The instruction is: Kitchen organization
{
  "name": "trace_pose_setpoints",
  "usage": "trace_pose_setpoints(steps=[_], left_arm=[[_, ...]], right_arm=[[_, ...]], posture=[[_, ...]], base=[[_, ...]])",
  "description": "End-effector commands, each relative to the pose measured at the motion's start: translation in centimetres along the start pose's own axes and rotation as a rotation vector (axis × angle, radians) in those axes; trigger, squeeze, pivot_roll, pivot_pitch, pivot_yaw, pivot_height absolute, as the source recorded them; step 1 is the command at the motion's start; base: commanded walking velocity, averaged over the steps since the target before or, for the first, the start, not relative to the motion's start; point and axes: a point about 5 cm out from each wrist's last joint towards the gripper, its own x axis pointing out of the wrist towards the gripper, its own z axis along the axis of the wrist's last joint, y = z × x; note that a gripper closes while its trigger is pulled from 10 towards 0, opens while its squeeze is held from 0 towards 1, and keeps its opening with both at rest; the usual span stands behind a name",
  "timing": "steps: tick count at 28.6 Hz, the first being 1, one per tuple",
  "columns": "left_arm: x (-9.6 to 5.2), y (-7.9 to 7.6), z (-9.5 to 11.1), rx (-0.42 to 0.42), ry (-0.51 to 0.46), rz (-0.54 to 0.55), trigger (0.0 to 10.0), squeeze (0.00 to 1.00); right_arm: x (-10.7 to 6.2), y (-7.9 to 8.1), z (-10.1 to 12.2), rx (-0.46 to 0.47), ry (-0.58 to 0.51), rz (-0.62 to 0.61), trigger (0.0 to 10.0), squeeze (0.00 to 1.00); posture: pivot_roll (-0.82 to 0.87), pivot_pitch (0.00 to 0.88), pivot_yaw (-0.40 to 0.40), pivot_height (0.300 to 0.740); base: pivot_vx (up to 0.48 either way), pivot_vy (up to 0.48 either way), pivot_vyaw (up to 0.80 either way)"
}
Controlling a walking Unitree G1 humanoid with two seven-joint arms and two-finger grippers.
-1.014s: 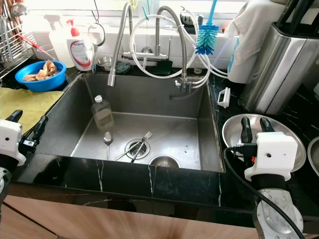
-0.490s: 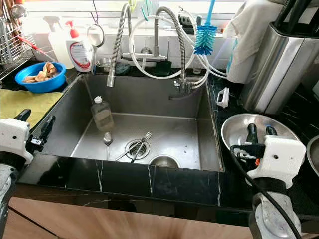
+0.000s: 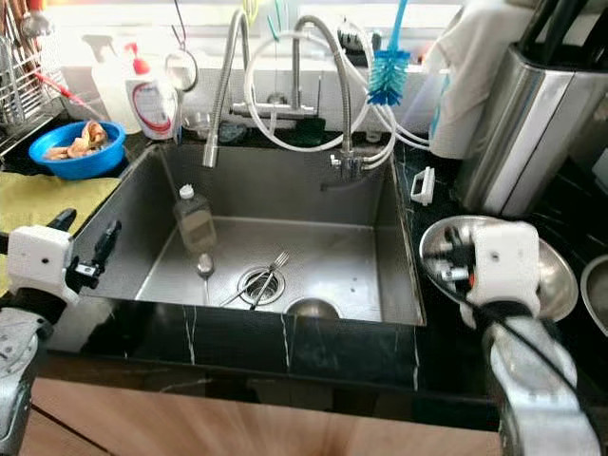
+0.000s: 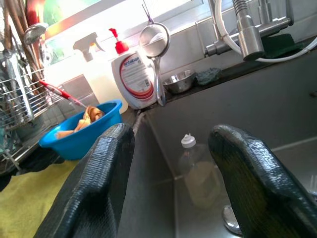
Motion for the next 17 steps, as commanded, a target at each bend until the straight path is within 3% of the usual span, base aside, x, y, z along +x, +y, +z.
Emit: trace_pose_setpoints(steps=[1, 10, 17], left_arm=[[0.2, 0.4, 0.1, 0.004, 0.008, 0.011, 10.0, 0.0], [0.2, 0.4, -0.1, 0.0, 0.021, -0.003, 10.0, 0.0], [0.2, 0.2, -0.1, -0.004, 0.024, -0.014, 10.0, 0.0]], right_arm=[[0.4, 0.3, 0.2, 0.0, 0.033, 0.047, 10.0, 0.0], [0.4, 1.2, 0.0, 0.041, 0.129, 0.153, 10.0, 0.0], [0.2, 1.3, -0.5, 0.045, 0.201, 0.148, 10.0, 0.0]], posture=[[-0.07, 0.0, 0.024, 0.74], [-0.08, 0.0, 0.03, 0.74], [-0.07, 0.0, 0.029, 0.74]], base=[[0.0, 0.0, 0.0], [0.0, 0.0, 0.0], [0.0, 0.0, 0.0]])
